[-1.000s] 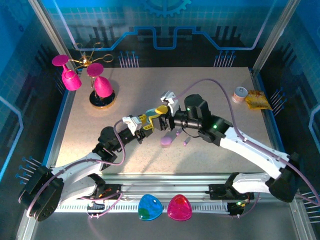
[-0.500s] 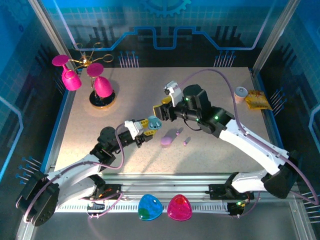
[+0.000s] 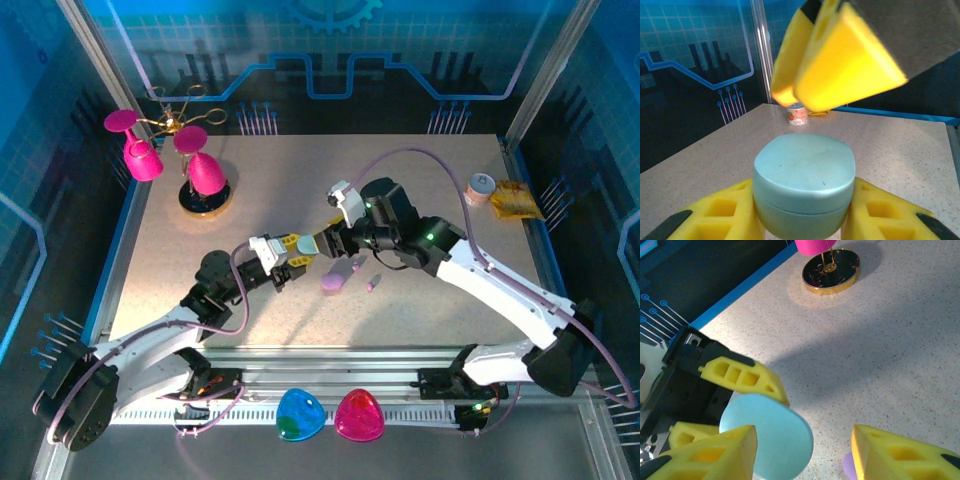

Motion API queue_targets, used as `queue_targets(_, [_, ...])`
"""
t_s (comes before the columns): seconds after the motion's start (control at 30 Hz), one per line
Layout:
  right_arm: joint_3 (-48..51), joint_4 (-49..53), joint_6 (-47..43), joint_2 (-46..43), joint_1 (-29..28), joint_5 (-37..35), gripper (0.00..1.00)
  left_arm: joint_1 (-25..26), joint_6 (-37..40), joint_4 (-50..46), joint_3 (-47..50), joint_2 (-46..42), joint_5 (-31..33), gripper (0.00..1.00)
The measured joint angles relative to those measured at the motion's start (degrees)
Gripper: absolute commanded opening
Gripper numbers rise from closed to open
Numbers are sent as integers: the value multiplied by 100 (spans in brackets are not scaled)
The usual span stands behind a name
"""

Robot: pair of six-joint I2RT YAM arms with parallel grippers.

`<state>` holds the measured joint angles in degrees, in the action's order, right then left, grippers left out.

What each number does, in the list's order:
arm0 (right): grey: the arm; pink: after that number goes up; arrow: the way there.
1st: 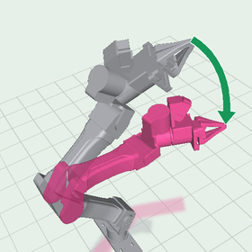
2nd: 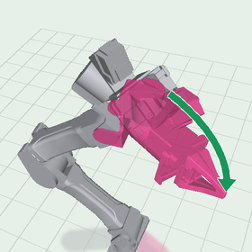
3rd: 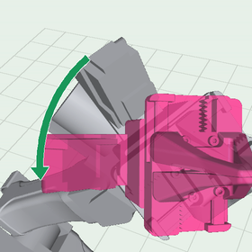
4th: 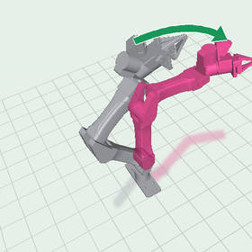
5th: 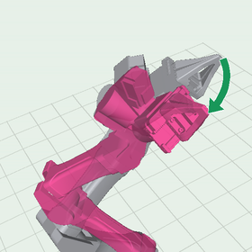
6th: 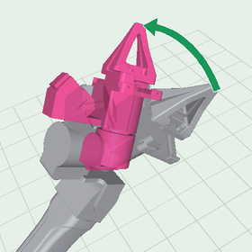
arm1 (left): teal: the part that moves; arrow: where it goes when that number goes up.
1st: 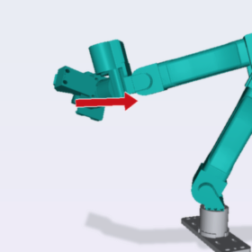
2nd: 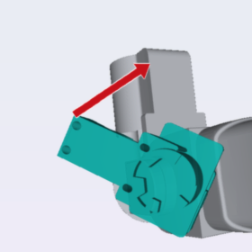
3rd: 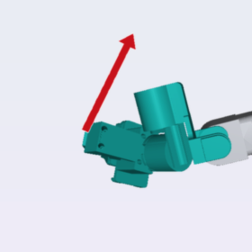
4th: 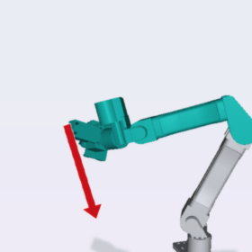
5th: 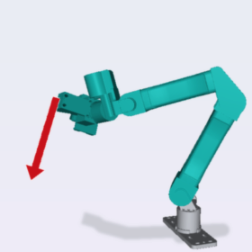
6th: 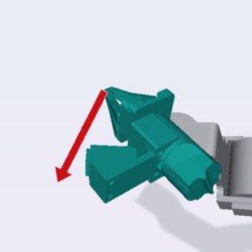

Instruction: Insert wireless bluetooth earbuds into charging case

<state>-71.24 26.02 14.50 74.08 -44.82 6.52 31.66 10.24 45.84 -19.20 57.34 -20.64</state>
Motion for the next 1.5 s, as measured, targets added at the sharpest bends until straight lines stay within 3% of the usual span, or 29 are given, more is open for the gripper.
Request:
queue_targets(0.07, [55,9,7,-98,0,-9,55,0,-42,61,-4,57,7,21])
queue_targets(0.23, [199,-164,326,-214,70,39,78,0,-129,146,-7,162,24,21])
queue_targets(0.33, [243,-247,564,-173,114,151,84,0,-133,195,-7,179,31,21])
queue_targets(0.47, [433,-627,994,-76,229,603,83,0,-247,448,-4,186,70,21])
queue_targets(0.63, [1335,-2006,2271,-39,894,1937,75,-9,-426,723,37,186,199,21])
queue_targets(0.83, [1904,-3469,3526,166,1106,3040,68,-11,-437,855,74,186,203,21])
queue_targets(1.03, [2153,-4745,4437,448,1119,3624,44,-17,-437,949,74,195,223,21])
queue_targets(1.23, [2170,-5206,4813,568,1152,3790,19,-48,-431,957,74,197,284,23])
queue_targets(1.3, [2170,-5224,4876,577,1169,3810,18,-50,-424,960,74,197,293,29])
queue_targets(1.43, [2181,-5217,4846,577,1187,3786,16,-39,-367,925,72,195,282,70])
queue_targets(1.5, [2227,-5191,4774,577,1252,3694,16,-31,-297,824,72,186,273,85])
